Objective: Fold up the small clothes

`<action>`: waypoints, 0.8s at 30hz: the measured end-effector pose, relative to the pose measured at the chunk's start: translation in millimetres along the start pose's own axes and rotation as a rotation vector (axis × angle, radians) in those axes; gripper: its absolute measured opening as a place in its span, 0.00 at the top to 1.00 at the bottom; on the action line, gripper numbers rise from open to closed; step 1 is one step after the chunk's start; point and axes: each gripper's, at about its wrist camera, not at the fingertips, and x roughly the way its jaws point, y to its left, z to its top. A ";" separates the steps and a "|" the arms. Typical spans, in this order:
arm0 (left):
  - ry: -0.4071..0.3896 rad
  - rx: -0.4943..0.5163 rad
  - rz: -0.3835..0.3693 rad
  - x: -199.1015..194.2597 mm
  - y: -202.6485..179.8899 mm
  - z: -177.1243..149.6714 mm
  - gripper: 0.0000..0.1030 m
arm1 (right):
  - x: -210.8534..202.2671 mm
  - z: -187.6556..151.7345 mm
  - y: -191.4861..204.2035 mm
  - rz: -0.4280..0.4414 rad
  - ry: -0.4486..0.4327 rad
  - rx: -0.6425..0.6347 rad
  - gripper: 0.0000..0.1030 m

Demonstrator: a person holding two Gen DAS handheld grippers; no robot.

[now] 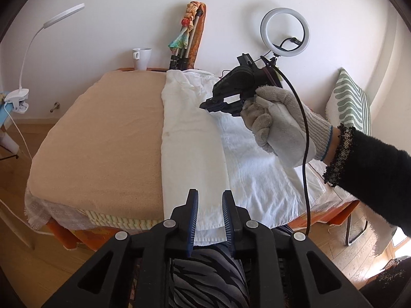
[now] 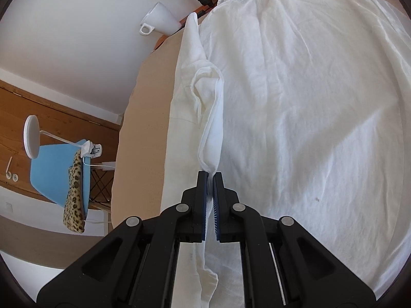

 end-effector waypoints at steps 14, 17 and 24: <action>0.010 -0.064 -0.011 43.3 24.9 19.6 0.77 | -27.5 -19.0 26.1 0.016 -0.091 -0.167 0.75; 0.007 -0.032 -0.023 58.2 17.9 30.4 0.77 | -13.4 -24.6 48.2 -0.028 -0.068 -0.275 0.75; 0.115 0.020 -0.031 98.8 14.8 12.2 0.77 | 20.7 -33.5 55.5 -0.160 -0.010 -0.376 0.75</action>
